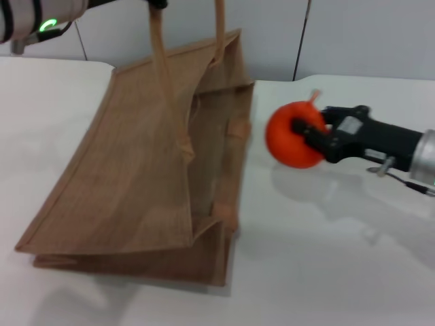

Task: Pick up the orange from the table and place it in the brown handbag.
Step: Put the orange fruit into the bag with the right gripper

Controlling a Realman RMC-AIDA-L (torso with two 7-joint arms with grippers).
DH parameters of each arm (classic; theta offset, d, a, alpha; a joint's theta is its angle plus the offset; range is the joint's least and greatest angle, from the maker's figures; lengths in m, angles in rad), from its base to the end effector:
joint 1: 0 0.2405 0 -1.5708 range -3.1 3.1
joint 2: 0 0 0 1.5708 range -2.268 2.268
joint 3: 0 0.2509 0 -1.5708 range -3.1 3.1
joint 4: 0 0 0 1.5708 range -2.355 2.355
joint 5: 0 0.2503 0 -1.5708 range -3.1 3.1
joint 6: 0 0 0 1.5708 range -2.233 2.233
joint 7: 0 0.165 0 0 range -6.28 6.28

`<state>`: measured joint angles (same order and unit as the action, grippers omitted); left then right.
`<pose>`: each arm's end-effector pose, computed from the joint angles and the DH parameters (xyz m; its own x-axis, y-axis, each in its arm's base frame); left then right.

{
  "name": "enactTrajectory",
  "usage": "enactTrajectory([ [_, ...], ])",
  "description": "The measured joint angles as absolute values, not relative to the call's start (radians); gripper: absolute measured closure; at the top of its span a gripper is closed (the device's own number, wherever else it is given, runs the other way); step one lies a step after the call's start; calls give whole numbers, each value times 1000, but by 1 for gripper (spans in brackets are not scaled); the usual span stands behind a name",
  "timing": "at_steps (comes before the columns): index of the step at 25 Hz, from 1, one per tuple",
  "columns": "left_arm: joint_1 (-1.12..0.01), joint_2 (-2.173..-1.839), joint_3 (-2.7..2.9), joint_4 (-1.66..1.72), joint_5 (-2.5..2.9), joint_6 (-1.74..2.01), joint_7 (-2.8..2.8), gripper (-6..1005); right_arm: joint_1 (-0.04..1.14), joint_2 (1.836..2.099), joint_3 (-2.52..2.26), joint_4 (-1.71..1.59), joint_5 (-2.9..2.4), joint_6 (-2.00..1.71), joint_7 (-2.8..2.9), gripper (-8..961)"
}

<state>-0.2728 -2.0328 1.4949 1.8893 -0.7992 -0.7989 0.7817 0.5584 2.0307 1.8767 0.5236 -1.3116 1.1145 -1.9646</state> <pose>-0.0591 0.4092 0.0944 0.9457 -0.0294 0.3238 0.2541 -0.5547 -0.7923 0.2384 0.4183 -0.0565 0.7945 -0.1954 -0.5750 -0.4463 -0.8299 -0.3348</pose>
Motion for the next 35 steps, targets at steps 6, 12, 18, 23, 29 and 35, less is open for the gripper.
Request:
enactTrajectory([
  [6, -308, -2034, 1502, 1891, -810, -797, 782, 870, 614, 2034, 1805, 518, -1309, 1110, -1963, 693],
  [12, -323, -2033, 1540, 1899, -815, -785, 782, 870, 658, 2036, 1753, 512, -1308, 1075, -1975, 740],
  [18, -319, -2034, 1562, 1900, -815, -775, 782, 870, 688, 2036, 1630, 485, -1230, 992, -1988, 812],
  [23, -317, -2034, 1564, 1901, -811, -773, 782, 870, 697, 2033, 1613, 466, -1194, 992, -2020, 832],
  [29, -315, -2033, 1565, 1903, -810, -773, 782, 870, 703, 2031, 1613, 453, -1157, 990, -2015, 838],
  [35, -315, -2032, 1565, 1904, -807, -773, 782, 870, 710, 2031, 1615, 446, -1154, 993, -2013, 658],
])
